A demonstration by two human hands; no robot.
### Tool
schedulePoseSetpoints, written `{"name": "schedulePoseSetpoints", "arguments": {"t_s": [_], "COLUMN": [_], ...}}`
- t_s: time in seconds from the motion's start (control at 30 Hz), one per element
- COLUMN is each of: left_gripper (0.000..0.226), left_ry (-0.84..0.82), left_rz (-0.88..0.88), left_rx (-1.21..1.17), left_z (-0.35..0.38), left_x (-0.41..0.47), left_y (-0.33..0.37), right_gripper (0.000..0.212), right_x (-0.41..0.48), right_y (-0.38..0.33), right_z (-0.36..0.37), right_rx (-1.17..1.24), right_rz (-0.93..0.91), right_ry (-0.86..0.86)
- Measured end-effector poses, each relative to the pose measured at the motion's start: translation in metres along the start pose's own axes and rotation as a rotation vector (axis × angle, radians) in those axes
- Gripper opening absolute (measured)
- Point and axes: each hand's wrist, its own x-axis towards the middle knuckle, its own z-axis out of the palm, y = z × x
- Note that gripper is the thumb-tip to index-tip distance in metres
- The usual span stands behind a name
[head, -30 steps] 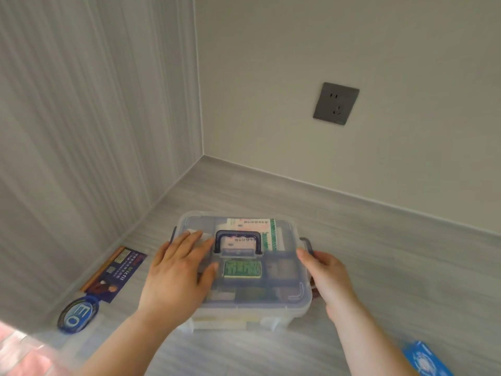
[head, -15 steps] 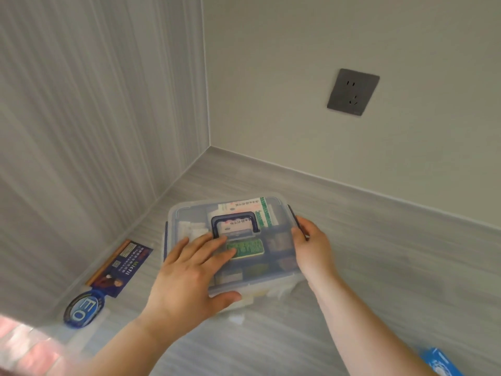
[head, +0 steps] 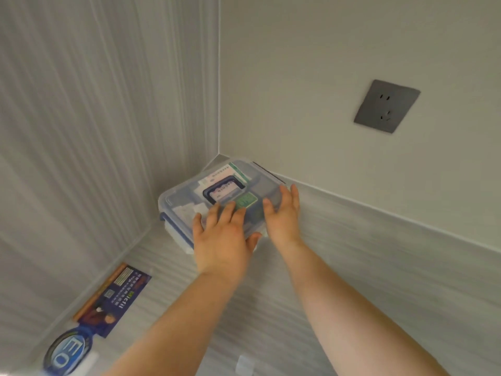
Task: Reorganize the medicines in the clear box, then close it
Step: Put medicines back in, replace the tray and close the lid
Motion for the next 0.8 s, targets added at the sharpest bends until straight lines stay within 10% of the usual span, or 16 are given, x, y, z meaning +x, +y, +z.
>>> {"name": "schedulePoseSetpoints", "arguments": {"t_s": [0.37,0.57,0.8], "left_gripper": [0.038,0.022,0.039], "left_ry": [0.059,0.259,-0.143], "left_rz": [-0.047,0.345,0.598], "left_rx": [-0.032,-0.118,-0.238], "left_z": [0.016,0.012,0.046], "left_x": [0.088,0.053,-0.057], "left_y": [-0.007,-0.019,-0.010], "right_gripper": [0.036,0.036,0.068], "right_x": [0.004,-0.100,-0.227], "right_y": [0.028,0.085,0.142], "right_z": [-0.026,-0.103,-0.214], "right_rx": [-0.174,-0.384,-0.687], "right_rz": [-0.102,0.061,0.506], "right_ry": [-0.120,0.022,0.149]}}
